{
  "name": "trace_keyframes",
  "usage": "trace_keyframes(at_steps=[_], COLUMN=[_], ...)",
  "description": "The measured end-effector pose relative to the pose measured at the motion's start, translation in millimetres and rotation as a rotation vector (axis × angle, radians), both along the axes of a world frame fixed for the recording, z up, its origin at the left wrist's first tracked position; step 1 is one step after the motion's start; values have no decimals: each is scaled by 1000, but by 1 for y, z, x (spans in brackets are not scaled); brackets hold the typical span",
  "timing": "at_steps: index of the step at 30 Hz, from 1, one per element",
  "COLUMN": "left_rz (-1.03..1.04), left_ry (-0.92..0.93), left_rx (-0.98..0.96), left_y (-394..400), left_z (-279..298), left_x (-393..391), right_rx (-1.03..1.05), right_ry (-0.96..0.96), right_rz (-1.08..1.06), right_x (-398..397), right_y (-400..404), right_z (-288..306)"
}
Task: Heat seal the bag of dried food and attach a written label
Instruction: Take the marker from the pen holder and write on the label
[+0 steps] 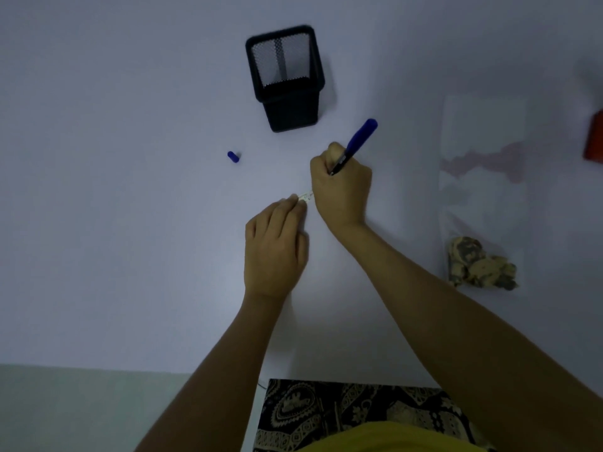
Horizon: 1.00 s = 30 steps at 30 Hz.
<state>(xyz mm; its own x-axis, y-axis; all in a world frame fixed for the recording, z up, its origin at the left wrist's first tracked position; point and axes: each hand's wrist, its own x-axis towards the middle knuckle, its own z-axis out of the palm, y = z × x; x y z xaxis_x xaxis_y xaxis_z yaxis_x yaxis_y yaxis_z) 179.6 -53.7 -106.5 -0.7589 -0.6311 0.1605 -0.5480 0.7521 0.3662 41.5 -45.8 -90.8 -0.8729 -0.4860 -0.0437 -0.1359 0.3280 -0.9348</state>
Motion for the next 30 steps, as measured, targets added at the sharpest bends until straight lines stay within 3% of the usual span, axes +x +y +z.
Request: trace_keyframes(at_steps=[7,12,16,23,26,30], left_rz=[-4,-21,-20,-31,84,478], left_ry=[-87,-99,-34,-27,68,186], left_rx=[66,62,48,-38,-32,255], left_y=[0,-2,-9,-32,-44,-67], left_z=[7,14,20,34,46,58], left_x=[-1,-2,-8,-29,-27,-15], right_rx=[56,108,97,-6,-42,-57], right_ry=[-164,-414,-750,-995,-1007,-984], right_rz=[-65,-54,-148,-229,-194,-119], right_x=[-12,-27,-40,-40,-40,-40], right_y=[-5,-7,3,29,32,24], right_z=[19,37,47,53,59,73])
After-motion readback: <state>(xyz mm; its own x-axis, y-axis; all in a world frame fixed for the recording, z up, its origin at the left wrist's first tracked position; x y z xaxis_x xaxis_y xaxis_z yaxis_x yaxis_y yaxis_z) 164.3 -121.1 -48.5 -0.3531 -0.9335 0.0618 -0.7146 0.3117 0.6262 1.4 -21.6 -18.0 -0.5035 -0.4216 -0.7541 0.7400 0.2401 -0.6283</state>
